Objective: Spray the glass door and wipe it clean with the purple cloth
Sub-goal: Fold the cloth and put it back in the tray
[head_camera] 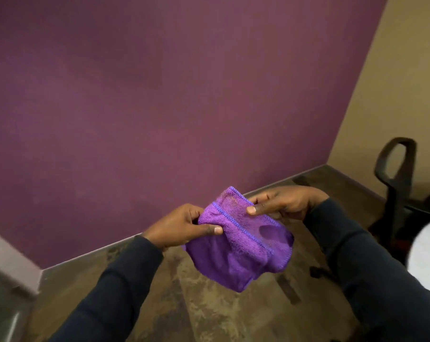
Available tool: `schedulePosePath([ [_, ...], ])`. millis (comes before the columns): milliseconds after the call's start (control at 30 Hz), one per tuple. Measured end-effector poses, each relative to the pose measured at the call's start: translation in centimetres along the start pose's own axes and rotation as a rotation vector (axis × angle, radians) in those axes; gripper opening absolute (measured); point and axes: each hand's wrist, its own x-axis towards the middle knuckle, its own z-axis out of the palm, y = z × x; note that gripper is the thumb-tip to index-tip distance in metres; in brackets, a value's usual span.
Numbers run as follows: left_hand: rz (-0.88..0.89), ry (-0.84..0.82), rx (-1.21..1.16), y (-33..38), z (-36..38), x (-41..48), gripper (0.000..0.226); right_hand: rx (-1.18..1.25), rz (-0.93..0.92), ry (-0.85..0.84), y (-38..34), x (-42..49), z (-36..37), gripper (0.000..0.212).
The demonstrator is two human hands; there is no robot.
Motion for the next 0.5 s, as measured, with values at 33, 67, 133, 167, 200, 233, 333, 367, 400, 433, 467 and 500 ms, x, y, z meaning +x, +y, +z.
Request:
schedulePosePath([
  [33,0.008,-0.019,-0.013,0.6,1.4,1.2,0.032,0.016,-0.014,0.002,0.8,-1.8,-1.1,0.032],
  [67,0.008,-0.035,-0.038,1.2,2.8,2.4,0.03,0.039,-0.029,0.007,1.4,-3.4,-2.2,0.026],
  [133,0.003,-0.046,-0.126,2.3,5.4,4.6,0.025,0.133,-0.103,0.107,2.6,-6.3,-4.3,0.029],
  [167,0.006,-0.041,-0.192,2.8,6.5,5.6,0.024,0.229,-0.15,0.182,3.3,-7.5,-5.1,0.05],
  [200,0.01,-0.027,-0.266,3.3,7.6,6.7,0.024,0.356,-0.196,0.253,4.1,-8.4,-6.0,0.068],
  [233,0.009,-0.004,-0.343,3.7,8.5,7.8,0.024,0.504,-0.255,0.308,5.1,-9.0,-6.6,0.074],
  [333,-0.045,0.068,-0.525,4.2,10.8,11.5,0.031,0.777,-0.357,0.638,10.1,-8.4,-7.4,0.049],
  [367,-0.078,0.099,-0.559,3.9,11.4,12.7,0.035,0.855,-0.376,0.697,11.8,-8.0,-7.1,0.049],
  [400,-0.116,0.129,-0.577,3.5,12.1,14.0,0.037,0.988,-0.407,0.672,13.6,-7.6,-6.7,0.058],
  [433,-0.156,0.156,-0.579,2.8,12.6,15.2,0.038,1.136,-0.42,0.623,15.6,-7.1,-6.5,0.077],
  [467,-0.202,0.181,-0.571,1.9,13.1,16.5,0.038,1.22,-0.412,0.6,17.1,-7.0,-6.3,0.095],
  [500,-0.252,0.202,-0.556,0.9,13.6,17.8,0.036,1.265,-0.406,0.576,18.4,-6.8,-6.3,0.105],
])
